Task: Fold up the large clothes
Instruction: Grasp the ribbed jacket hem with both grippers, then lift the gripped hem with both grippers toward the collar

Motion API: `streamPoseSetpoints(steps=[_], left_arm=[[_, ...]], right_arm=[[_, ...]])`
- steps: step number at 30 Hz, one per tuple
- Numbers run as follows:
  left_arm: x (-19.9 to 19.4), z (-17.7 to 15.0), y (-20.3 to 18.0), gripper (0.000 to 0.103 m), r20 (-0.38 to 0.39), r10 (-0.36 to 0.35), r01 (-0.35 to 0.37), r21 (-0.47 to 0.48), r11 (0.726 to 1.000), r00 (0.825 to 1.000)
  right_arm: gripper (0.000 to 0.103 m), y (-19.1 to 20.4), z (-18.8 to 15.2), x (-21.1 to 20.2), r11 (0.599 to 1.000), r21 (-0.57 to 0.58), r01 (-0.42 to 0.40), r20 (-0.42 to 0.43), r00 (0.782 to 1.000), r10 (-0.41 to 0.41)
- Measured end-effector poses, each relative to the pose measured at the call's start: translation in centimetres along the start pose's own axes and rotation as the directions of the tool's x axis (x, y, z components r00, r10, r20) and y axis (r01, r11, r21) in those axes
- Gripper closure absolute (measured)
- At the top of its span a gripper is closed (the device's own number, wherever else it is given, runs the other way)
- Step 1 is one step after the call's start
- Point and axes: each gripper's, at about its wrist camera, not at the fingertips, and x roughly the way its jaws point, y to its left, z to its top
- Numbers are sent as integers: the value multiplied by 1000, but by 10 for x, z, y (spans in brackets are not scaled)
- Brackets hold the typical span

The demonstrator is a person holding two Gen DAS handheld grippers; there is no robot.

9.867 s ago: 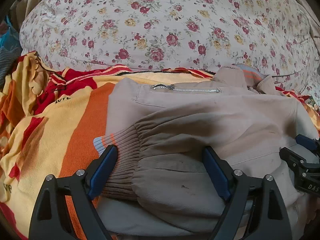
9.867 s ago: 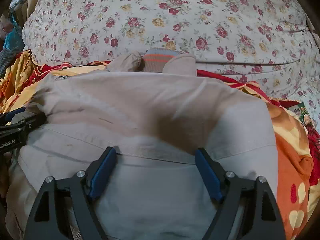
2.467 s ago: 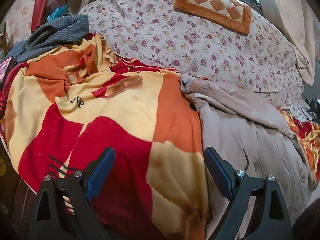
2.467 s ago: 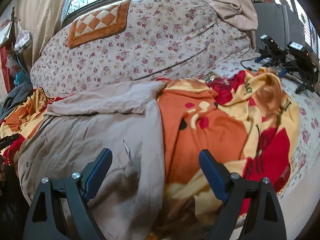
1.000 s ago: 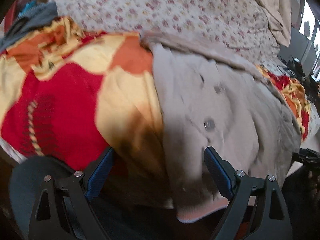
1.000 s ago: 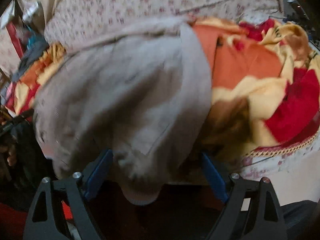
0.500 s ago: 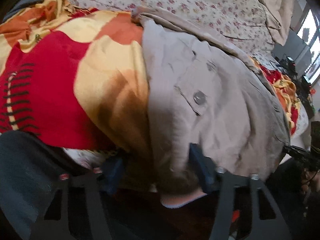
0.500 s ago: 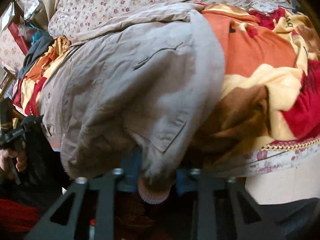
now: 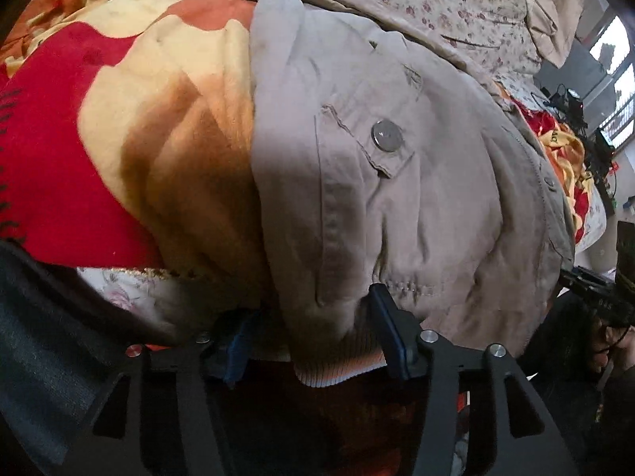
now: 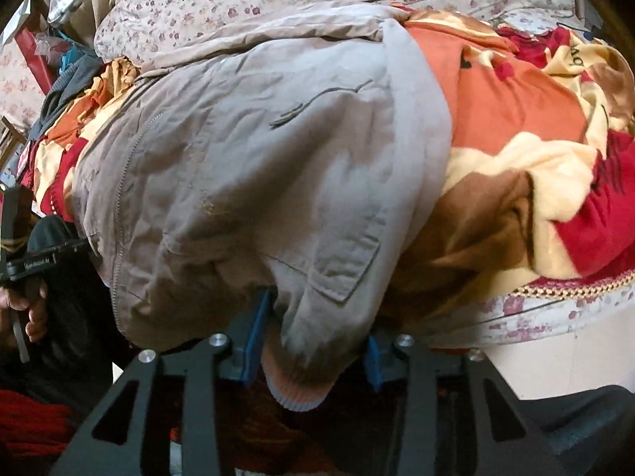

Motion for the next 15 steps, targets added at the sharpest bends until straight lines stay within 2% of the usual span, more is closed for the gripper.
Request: streamPoseSetpoints(steps=[1,2,3,5,9,15], left_arm=[[-1,0,-3,92,-2,-7,7,21,1000,1000],[-5,-1,-7,99,5,1,-1,45,999,1000],[-9,-3,-10,102,14,11,-12,59,998,1000],[-19,-6,-14,103,28,5,-7,70,998,1000],[-50,-9,-17,103,94,-30,24,70,997,995],[-97,0,-15,103,208,-109,95,77,992,972]], right_arm=[[75,0,0,-2,1000,2,2,4,1000,-2],[82,0,0,-4,1000,5,0,5,1000,0],[84,-1,0,-7,1000,6,-2,6,1000,2],[89,2,1,-15,1000,-11,12,7,1000,-12],[93,6,4,-43,998,-63,18,41,999,-16],[95,-8,15,-90,996,-87,-20,132,991,31]])
